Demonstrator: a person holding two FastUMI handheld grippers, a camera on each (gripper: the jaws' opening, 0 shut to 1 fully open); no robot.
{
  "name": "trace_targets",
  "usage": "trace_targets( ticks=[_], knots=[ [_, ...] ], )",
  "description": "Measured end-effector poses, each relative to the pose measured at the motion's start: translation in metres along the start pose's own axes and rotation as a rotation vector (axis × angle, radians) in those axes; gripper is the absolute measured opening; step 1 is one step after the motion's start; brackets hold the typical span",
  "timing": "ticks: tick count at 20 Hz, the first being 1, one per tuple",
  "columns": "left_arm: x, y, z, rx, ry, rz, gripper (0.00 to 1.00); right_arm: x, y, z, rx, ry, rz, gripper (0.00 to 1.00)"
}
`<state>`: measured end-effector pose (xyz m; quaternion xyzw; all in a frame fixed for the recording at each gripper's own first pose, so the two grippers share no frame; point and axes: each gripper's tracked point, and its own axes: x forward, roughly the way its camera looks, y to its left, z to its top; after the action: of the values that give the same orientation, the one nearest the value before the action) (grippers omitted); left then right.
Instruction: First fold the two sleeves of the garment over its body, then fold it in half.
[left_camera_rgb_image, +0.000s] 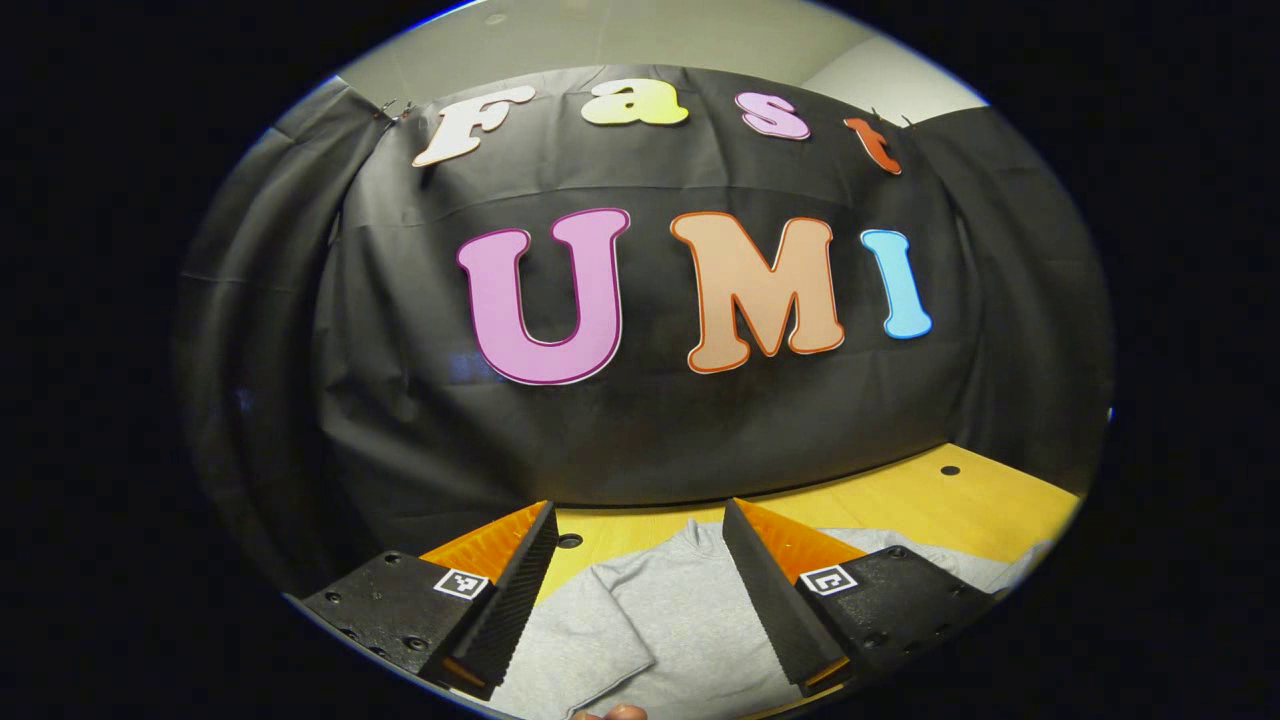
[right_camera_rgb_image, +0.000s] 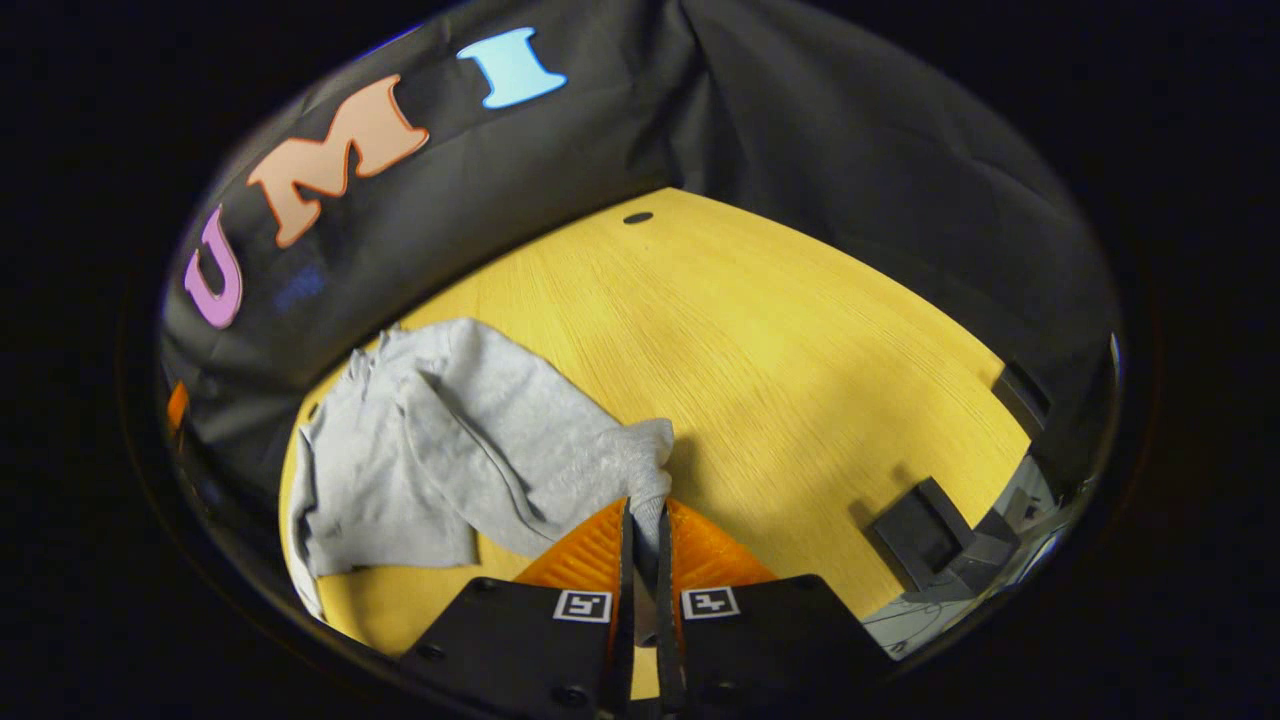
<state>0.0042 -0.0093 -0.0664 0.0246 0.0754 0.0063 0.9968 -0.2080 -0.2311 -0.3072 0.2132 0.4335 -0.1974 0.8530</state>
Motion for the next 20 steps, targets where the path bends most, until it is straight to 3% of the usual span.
trace_targets(
  ticks=[1,2,3,11,20],
  knots=[
    [-0.001,0.002,-0.001,-0.003,0.003,0.005,0.96,0.001,0.009,0.012,0.014,-0.012,0.021,0.11],
    [-0.002,0.004,0.000,-0.003,0.002,0.011,1.00,0.001,0.017,0.022,0.021,-0.029,0.039,0.11],
    [-0.004,0.007,0.000,-0.001,-0.001,0.018,0.97,0.002,0.029,0.033,0.023,-0.032,0.063,0.11],
    [-0.017,0.045,-0.004,-0.015,-0.004,0.087,0.99,0.005,0.139,0.102,0.002,-0.093,0.259,0.11],
    [-0.040,0.106,-0.022,-0.049,0.036,0.214,0.97,0.022,0.269,0.120,-0.100,-0.091,0.426,0.11]
  ],
)
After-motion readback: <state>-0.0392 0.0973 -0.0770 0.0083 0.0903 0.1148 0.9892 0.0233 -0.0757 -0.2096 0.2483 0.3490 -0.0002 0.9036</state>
